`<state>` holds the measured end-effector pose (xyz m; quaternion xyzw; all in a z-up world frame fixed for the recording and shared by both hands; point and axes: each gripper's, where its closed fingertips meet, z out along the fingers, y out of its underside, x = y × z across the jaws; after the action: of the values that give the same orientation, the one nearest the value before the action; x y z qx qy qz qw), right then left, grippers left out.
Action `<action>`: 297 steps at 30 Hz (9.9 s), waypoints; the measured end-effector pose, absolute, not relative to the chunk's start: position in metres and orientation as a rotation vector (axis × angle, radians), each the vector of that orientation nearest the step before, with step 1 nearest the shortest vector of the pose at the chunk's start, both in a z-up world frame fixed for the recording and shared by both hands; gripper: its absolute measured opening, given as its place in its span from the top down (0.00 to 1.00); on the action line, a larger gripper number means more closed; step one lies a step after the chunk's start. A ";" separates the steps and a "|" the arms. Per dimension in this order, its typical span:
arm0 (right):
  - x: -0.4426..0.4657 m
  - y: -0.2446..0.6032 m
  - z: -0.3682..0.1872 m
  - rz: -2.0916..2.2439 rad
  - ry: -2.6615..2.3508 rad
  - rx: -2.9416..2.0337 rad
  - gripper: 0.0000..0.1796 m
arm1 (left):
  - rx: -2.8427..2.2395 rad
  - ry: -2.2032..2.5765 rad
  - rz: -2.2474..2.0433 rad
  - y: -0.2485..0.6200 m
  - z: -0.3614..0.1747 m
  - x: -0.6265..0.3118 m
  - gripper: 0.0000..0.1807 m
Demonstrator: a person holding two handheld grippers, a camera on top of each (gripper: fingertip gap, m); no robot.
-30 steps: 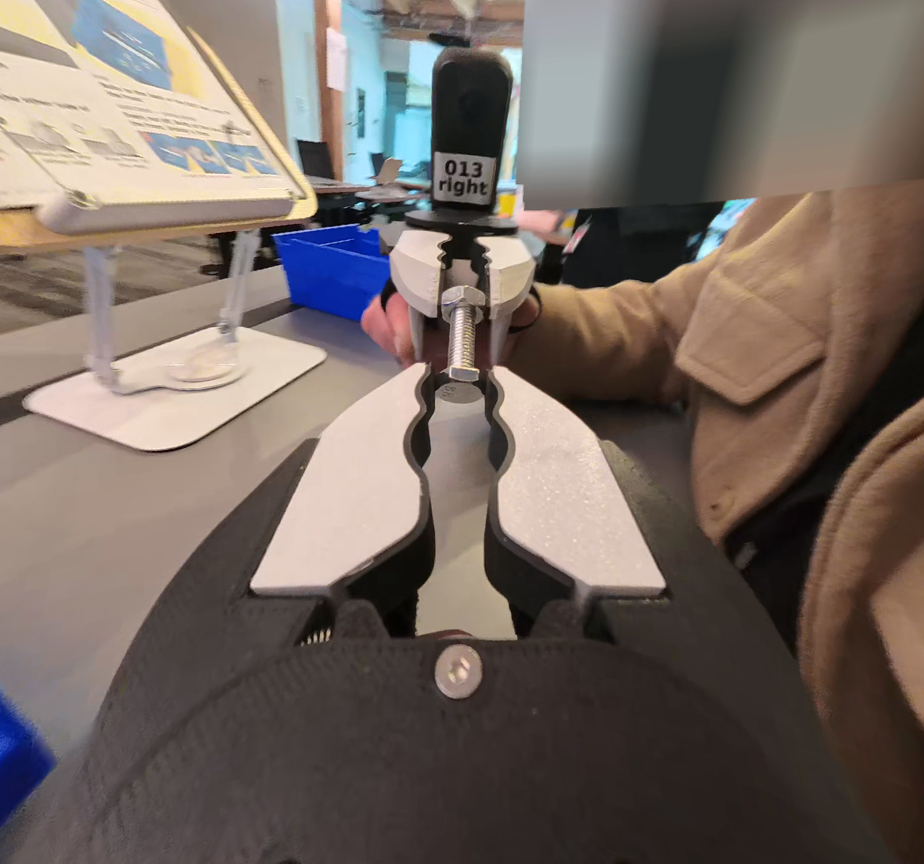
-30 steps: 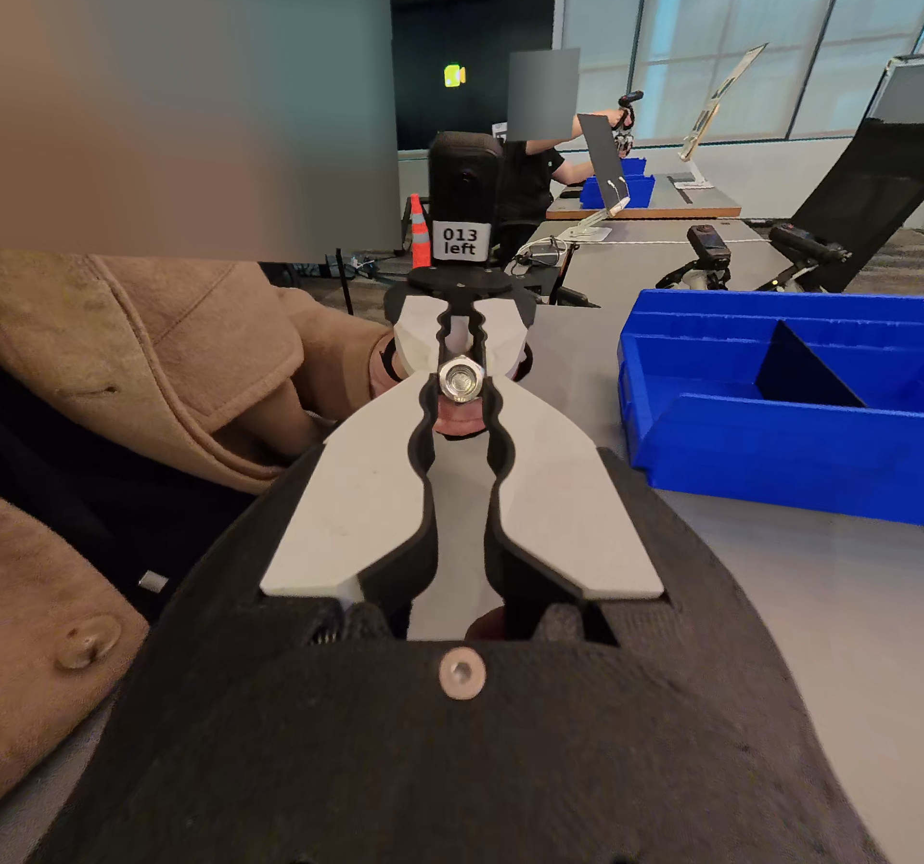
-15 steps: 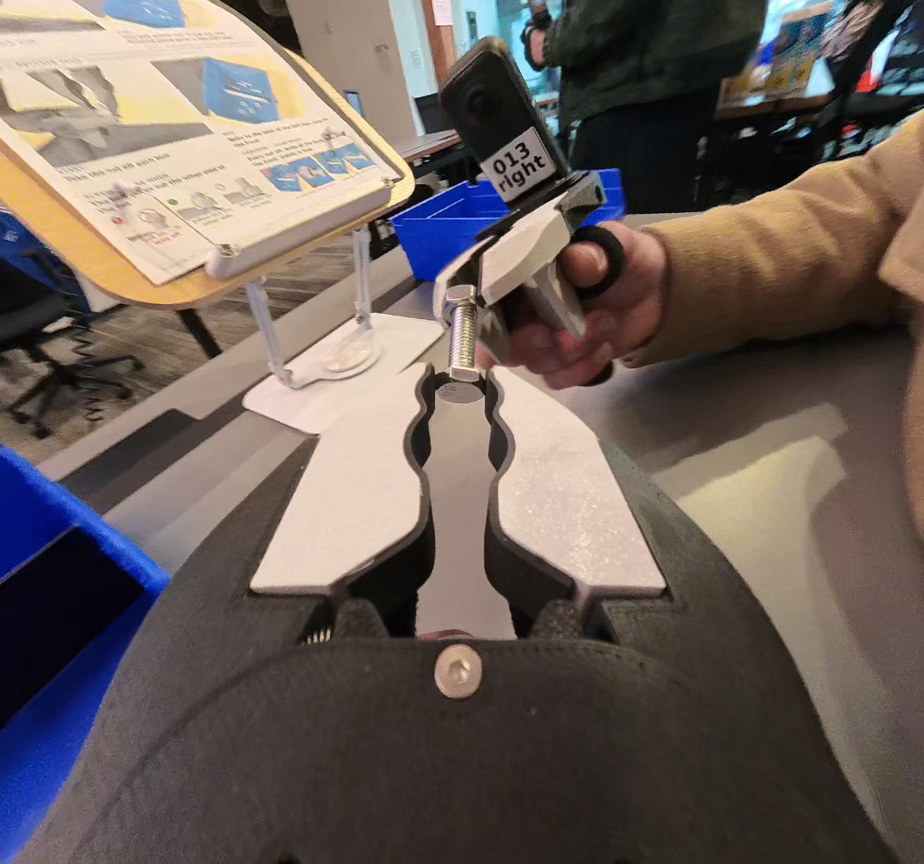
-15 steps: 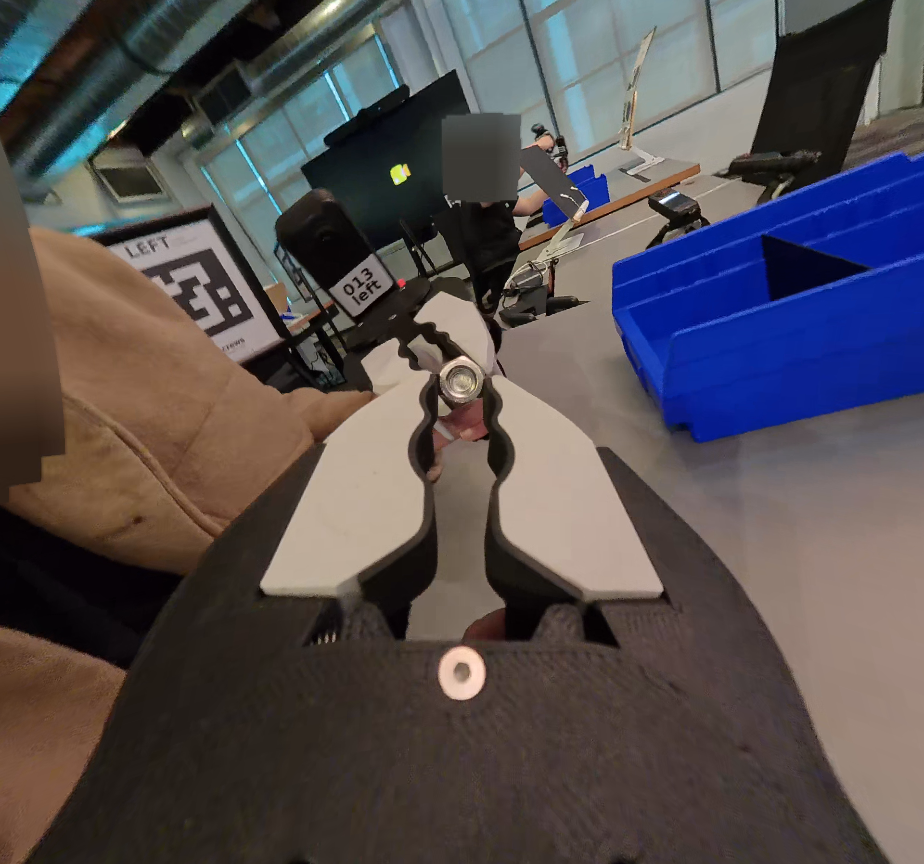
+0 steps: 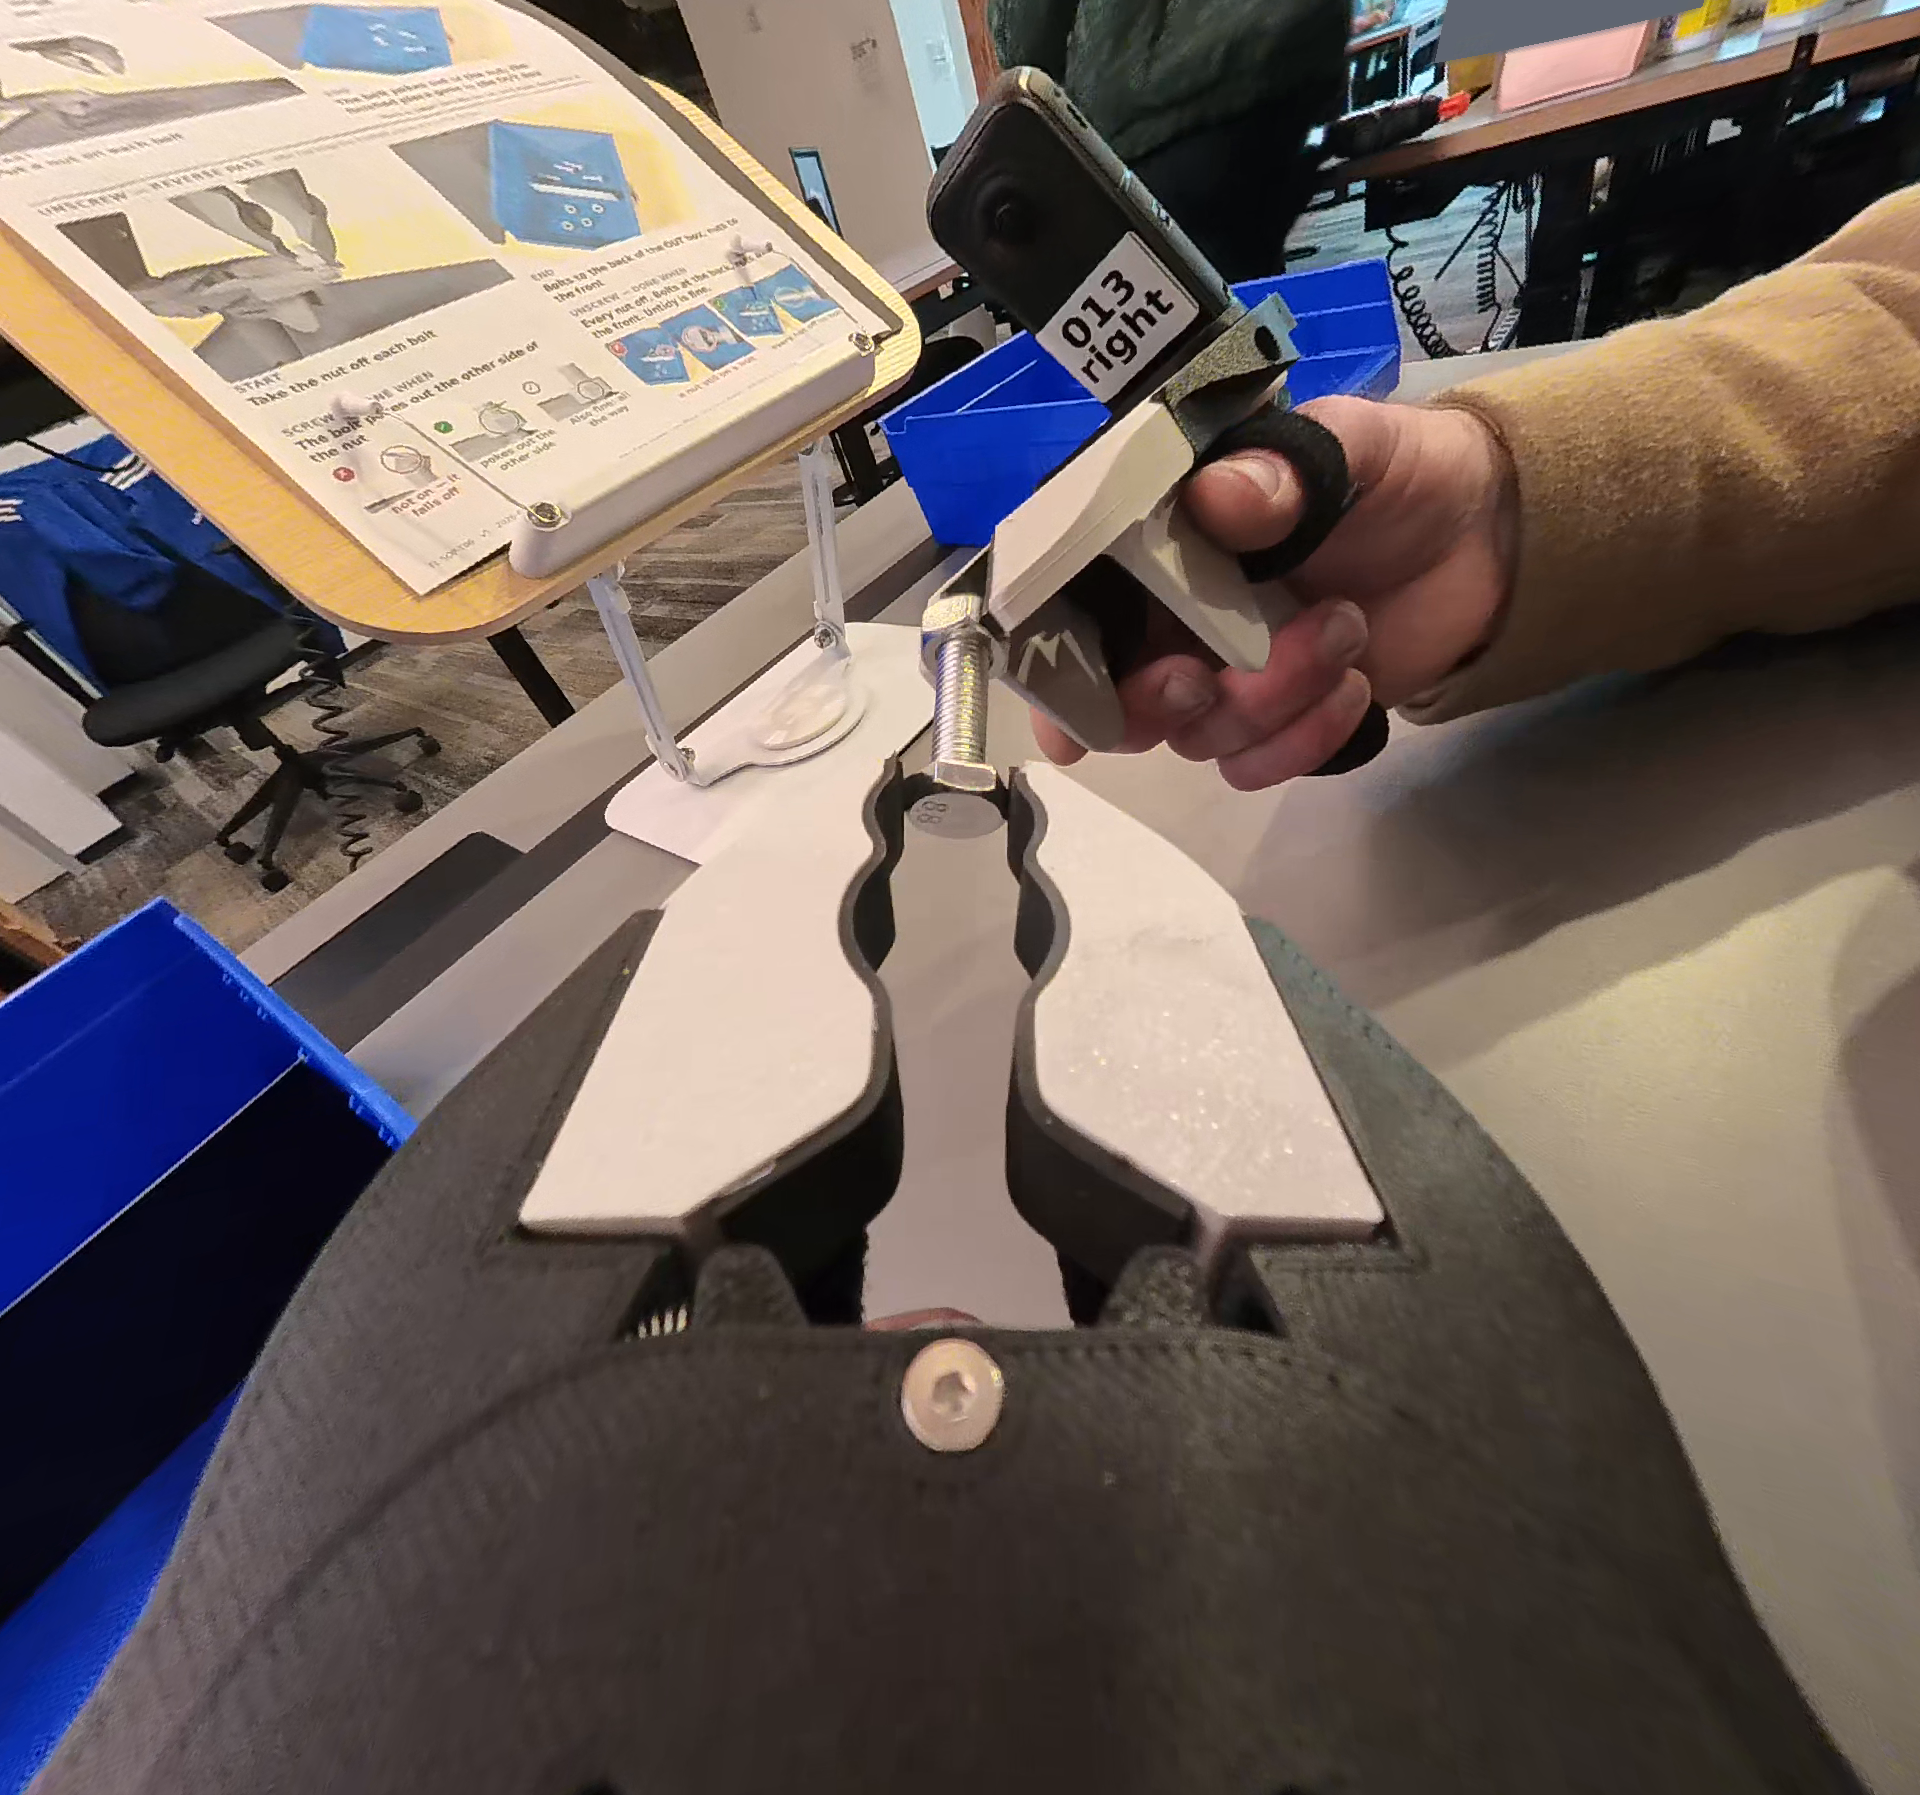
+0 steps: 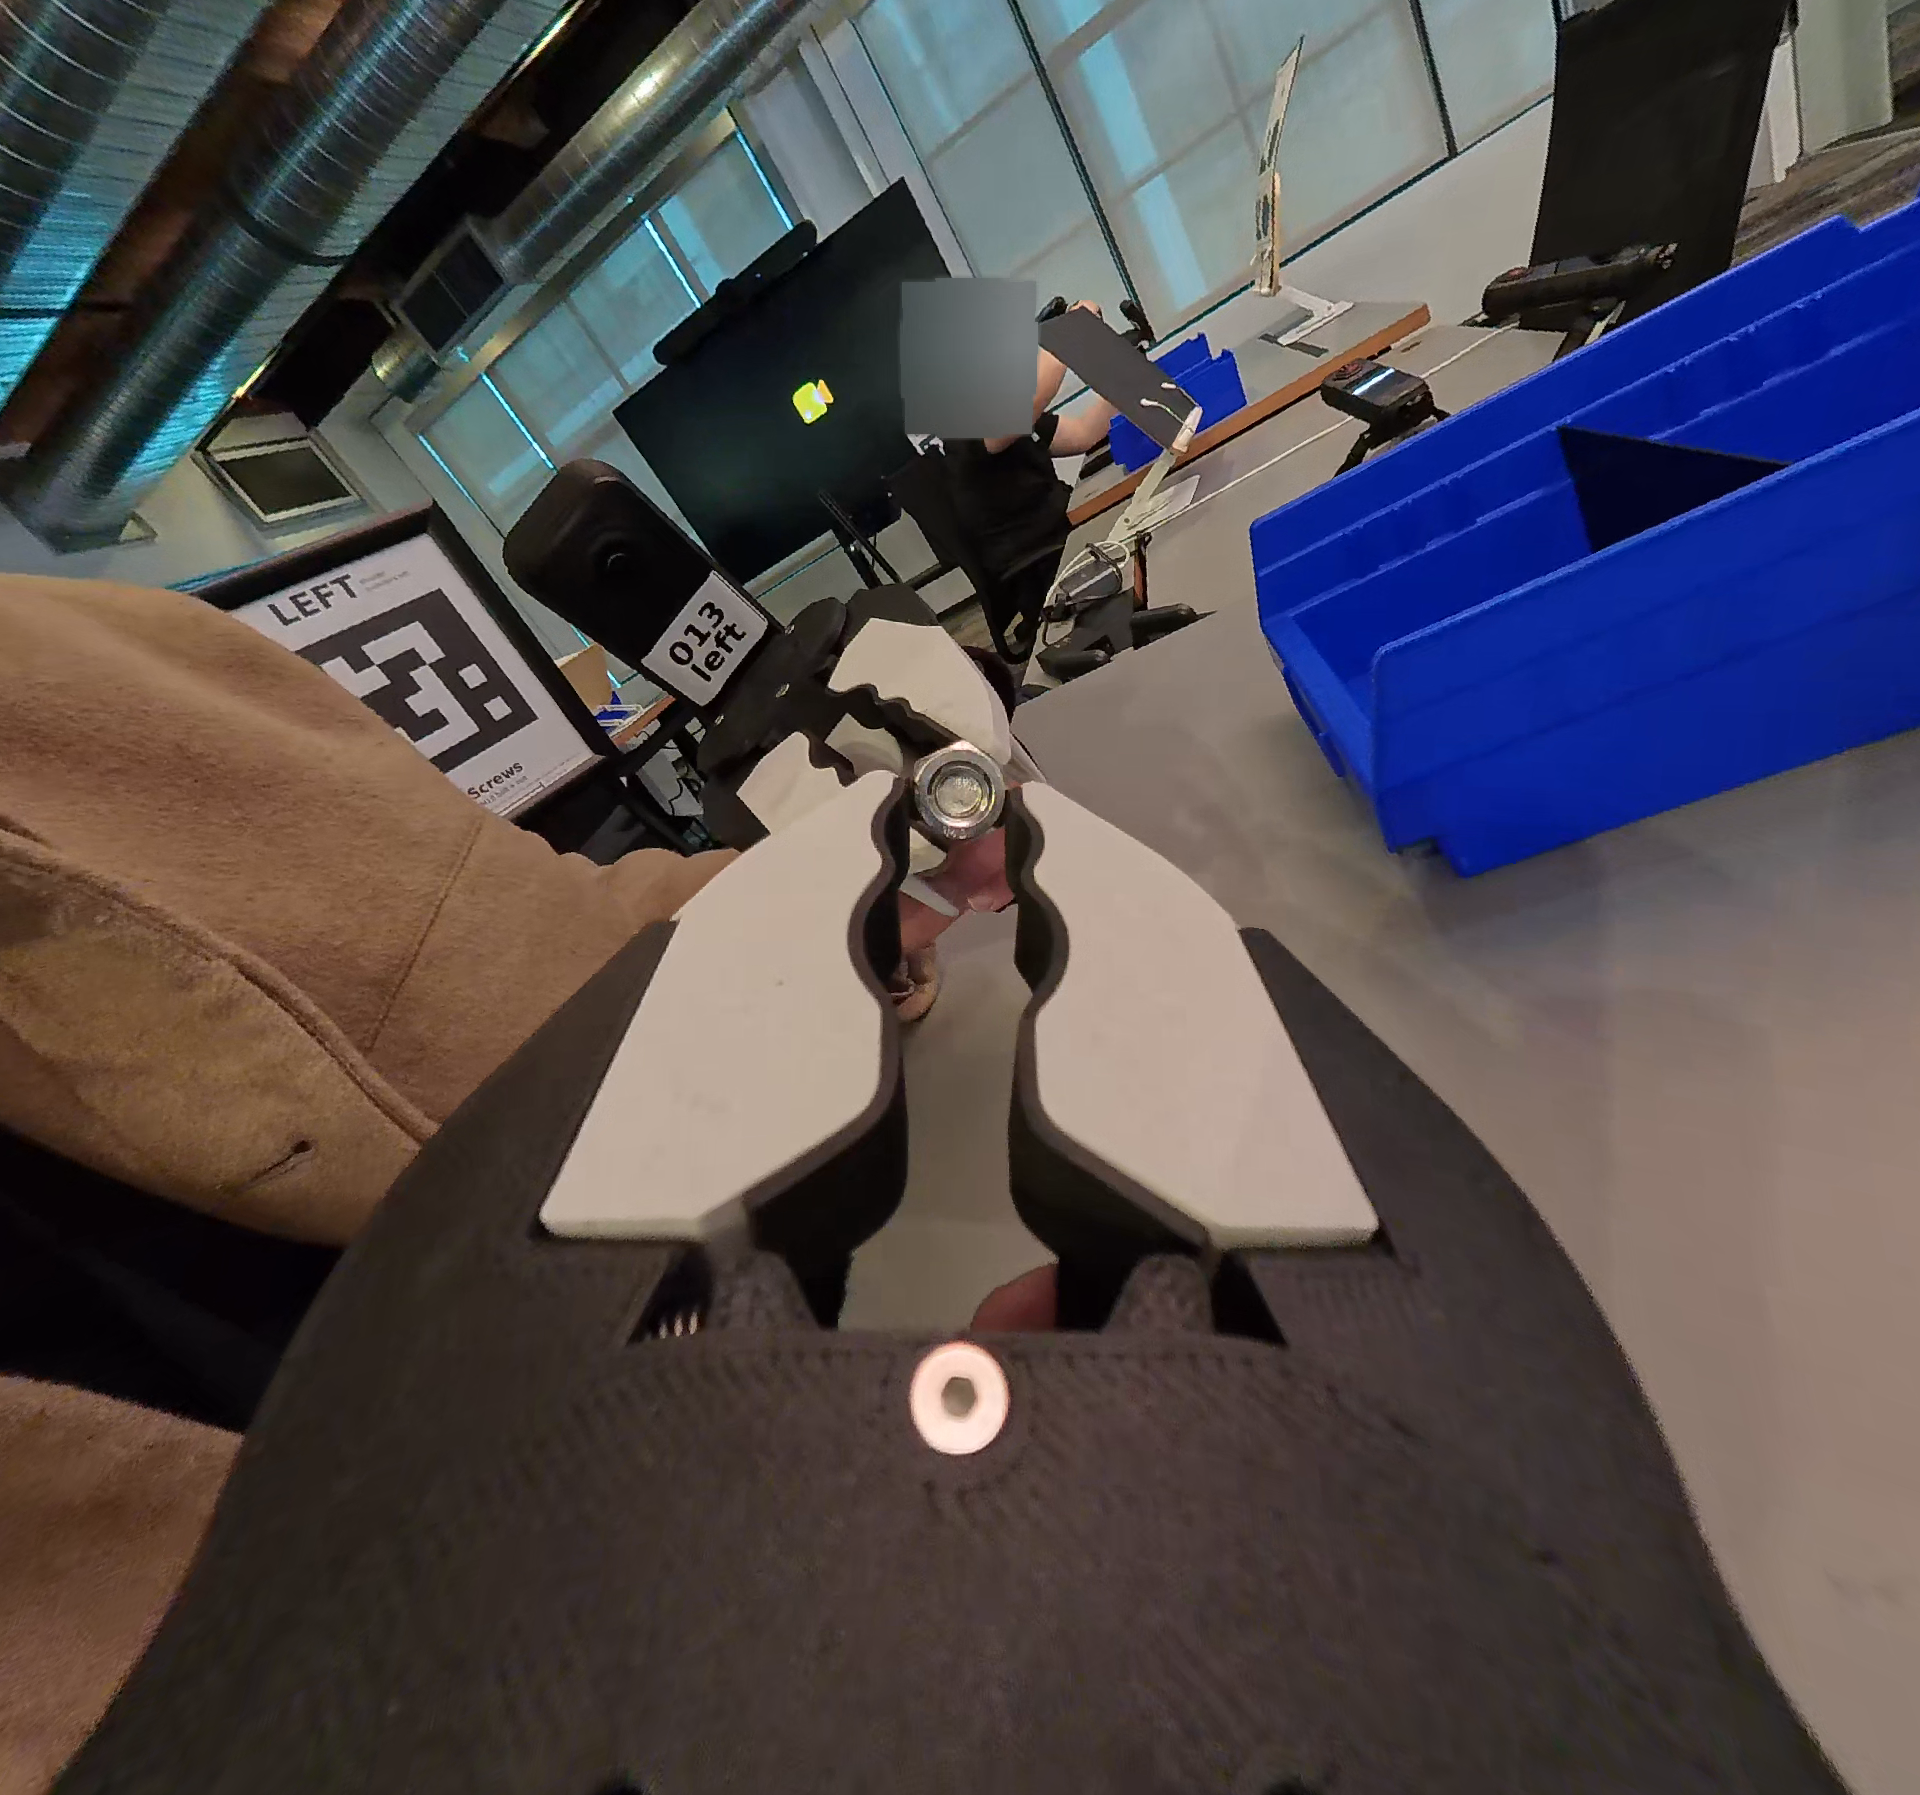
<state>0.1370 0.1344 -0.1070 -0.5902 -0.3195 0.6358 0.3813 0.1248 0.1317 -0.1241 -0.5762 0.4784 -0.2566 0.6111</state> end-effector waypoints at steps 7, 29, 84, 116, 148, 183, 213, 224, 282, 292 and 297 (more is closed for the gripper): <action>0.138 0.135 -0.105 1.613 -0.813 -1.492 0.90 | -1.333 1.073 -0.637 0.132 -0.121 0.122 0.90; 0.137 0.134 -0.105 1.559 -0.847 -1.478 0.90 | -1.330 1.100 -0.628 0.129 -0.120 0.123 0.90; 0.140 0.118 -0.102 1.446 -1.084 -1.388 0.89 | -1.330 1.043 -0.694 0.129 -0.111 0.119 0.90; 0.140 0.128 -0.101 1.388 -1.057 -1.392 0.78 | -1.336 1.046 -0.721 0.127 -0.114 0.123 0.90; 0.140 0.104 -0.098 1.443 -1.242 -1.298 0.92 | -1.338 1.028 -0.753 0.126 -0.110 0.122 0.90; 0.139 0.114 -0.093 1.514 -1.153 -1.251 0.74 | -1.344 1.033 -0.795 0.125 -0.113 0.127 0.90; 0.138 0.087 -0.101 1.575 -1.372 -1.186 0.98 | -1.382 0.990 -0.782 0.134 -0.114 0.119 0.90; 0.132 0.126 -0.107 1.335 -1.225 -1.334 0.78 | -1.383 1.072 -0.778 0.128 -0.123 0.125 0.90; 0.639 0.297 -0.236 -0.213 -0.323 -2.293 0.90 | -1.418 1.079 -0.855 0.156 -0.159 0.165 1.00; 0.640 0.289 -0.248 -0.172 -0.300 -2.394 0.90 | -1.426 1.076 -0.865 0.156 -0.161 0.166 1.00; 0.641 0.274 -0.255 -0.228 -0.359 -2.515 0.90 | -1.429 1.079 -0.867 0.156 -0.161 0.166 1.00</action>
<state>0.6408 0.2737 -0.2547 -0.9434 -0.1348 -0.0853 0.2909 0.1660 0.1557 -0.1614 -0.6023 0.4550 -0.3655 0.5447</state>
